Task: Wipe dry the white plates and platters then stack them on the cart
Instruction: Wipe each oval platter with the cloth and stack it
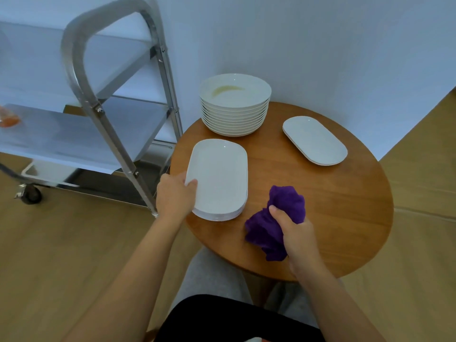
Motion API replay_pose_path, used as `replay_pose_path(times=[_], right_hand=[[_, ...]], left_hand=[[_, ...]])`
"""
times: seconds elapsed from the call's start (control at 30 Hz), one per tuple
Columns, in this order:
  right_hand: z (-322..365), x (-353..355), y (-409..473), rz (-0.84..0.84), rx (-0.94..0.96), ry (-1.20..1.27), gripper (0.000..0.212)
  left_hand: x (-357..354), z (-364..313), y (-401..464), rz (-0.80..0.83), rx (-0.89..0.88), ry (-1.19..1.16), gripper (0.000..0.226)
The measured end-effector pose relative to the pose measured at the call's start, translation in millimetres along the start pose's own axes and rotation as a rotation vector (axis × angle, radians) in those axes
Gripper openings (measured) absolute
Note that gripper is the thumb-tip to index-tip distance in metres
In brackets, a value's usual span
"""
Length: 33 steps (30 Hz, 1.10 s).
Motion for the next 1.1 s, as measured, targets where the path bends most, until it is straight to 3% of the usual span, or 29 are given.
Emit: replay_pose_path(times=[0.3,0.4,0.5,0.63,0.8,0.93,1.1], right_hand=[[-4.6,-2.0,11.8,0.015,-0.005,-0.001,0.016],[-0.5,-0.8,17.6,0.009,0.003,-0.004,0.018],[6.4,3.8,25.1,-0.003,0.029,0.017,0.023],[15.8,21.4,39.4,-0.059,0.009,0.085,0.04],[21.2,64.2,61.3,-0.183,0.019,0.194,0.031],[20.8,91.1,75.8,-0.249,0.006,0.235,0.029],[21.2,110.8,98.4,-0.277,0.01,0.237,0.027]], left_hand=[[-10.6,4.8,1.5,0.018,0.009,0.035,0.03],[-4.9,-6.6,-1.4,-0.042,-0.071,0.152,0.039],[-8.6,-33.2,-17.3,-0.068,-0.219,0.121,0.05],[-50.6,-77.6,-49.4,0.091,-0.4,0.009,0.039],[-123.1,-112.2,-50.3,0.408,-0.246,-0.068,0.01],[-179.2,-153.8,-33.0,0.464,-0.239,-0.051,0.022],[-240.6,-178.4,-5.2,0.544,-0.008,-0.093,0.038]])
Point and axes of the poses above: each hand's wrist, its own y-axis towards the middle knuckle, its own x-axis out of the back of the hand, z = x × y, the point moved 2 cm from there along y, towards the middle knuckle, and after that the axes turned 5 degrees about -y, right-handed, at the moved point
